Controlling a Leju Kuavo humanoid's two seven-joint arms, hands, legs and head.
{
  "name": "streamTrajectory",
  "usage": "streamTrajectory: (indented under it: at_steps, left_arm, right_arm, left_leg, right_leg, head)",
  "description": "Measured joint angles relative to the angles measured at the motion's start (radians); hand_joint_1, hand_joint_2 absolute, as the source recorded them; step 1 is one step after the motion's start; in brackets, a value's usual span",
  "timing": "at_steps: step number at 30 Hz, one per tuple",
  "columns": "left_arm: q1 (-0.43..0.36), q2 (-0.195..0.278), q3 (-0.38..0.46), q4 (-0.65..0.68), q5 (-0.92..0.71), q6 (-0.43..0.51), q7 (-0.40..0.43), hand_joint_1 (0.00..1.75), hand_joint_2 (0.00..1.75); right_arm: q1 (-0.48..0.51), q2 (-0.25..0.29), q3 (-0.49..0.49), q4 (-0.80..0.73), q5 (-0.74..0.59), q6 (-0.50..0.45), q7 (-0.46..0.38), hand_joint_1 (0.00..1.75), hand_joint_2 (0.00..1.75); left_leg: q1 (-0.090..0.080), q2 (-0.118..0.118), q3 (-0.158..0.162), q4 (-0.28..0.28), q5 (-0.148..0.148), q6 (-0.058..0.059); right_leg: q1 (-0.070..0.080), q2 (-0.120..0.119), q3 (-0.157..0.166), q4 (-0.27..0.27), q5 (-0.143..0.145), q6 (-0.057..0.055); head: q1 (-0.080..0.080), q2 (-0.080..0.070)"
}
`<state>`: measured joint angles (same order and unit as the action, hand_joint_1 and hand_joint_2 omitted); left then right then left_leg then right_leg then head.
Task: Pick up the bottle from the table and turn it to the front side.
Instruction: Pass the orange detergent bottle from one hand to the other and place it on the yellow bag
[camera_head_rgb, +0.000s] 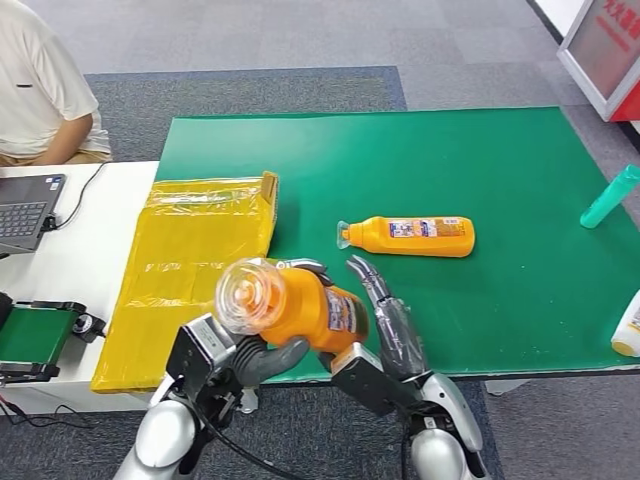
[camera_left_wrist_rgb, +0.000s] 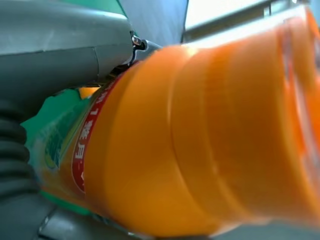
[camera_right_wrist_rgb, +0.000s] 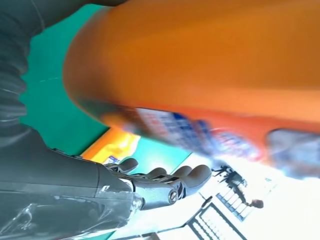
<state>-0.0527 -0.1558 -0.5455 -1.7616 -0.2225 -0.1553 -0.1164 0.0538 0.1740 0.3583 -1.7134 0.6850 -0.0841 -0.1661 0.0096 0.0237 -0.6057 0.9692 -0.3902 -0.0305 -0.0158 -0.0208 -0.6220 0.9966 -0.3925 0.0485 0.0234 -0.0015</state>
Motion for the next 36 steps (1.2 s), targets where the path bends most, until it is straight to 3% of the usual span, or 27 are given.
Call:
streamTrajectory:
  at_steps: [4, 10, 14, 27, 33, 36]
  left_arm:
    - [0.034, -0.02, 0.101, -0.021, -0.238, 0.085, 0.006, 1.75, 0.0]
    - [0.061, -0.045, 0.288, -0.043, -0.419, 0.132, 0.002, 1.75, 0.0]
    - [0.064, -0.054, 0.358, -0.052, -0.447, 0.138, 0.002, 1.75, 1.75]
    - [0.007, -0.058, 0.592, 0.001, -0.956, 0.164, 0.047, 1.75, 1.75]
    - [-0.02, -0.036, 0.618, 0.075, -1.27, 0.212, 0.072, 1.75, 1.75]
    - [-0.035, -0.009, 0.61, 0.111, -1.327, 0.221, 0.106, 1.75, 1.75]
  right_arm:
    - [0.019, 0.014, -0.056, -0.049, 0.011, 0.002, 0.011, 0.0, 1.75]
    - [0.044, 0.033, -0.125, -0.132, 0.021, 0.016, 0.011, 0.0, 1.75]
    - [0.055, 0.04, -0.146, -0.168, 0.022, 0.023, 0.011, 0.0, 1.75]
    - [0.087, 0.062, -0.169, -0.318, 0.038, 0.056, 0.011, 0.0, 1.75]
    - [0.089, 0.072, -0.184, -0.355, 0.019, 0.053, 0.003, 0.0, 1.75]
    - [0.089, 0.075, -0.193, -0.37, 0.01, 0.05, -0.004, 0.0, 1.75]
  left_leg:
    - [0.0, 0.0, 0.0, 0.0, 0.0, -0.001]
    - [0.0, 0.0, 0.0, 0.0, 0.0, 0.0]
    - [0.0, 0.0, 0.0, 0.0, 0.0, 0.0]
    - [0.0, 0.0, 0.0, 0.0, 0.0, -0.001]
    - [0.0, 0.0, 0.0, 0.0, 0.0, 0.0]
    - [0.0, 0.0, 0.0, 0.0, 0.0, 0.0]
  right_leg:
    - [0.0, 0.001, -0.001, 0.0, 0.0, 0.0]
    - [0.0, 0.0, -0.001, 0.0, 0.0, 0.0]
    - [0.0, 0.0, -0.001, 0.0, 0.0, 0.0]
    - [0.0, 0.0, -0.001, 0.0, 0.0, 0.0]
    - [0.0, 0.0, -0.001, 0.0, 0.0, 0.0]
    - [0.0, 0.001, -0.002, 0.0, 0.0, 0.0]
  head:
    - [0.0, 0.0]
    - [0.0, 0.0]
    - [0.0, 0.0]
    - [0.0, 0.0]
    - [0.0, 0.0]
    - [0.0, 0.0]
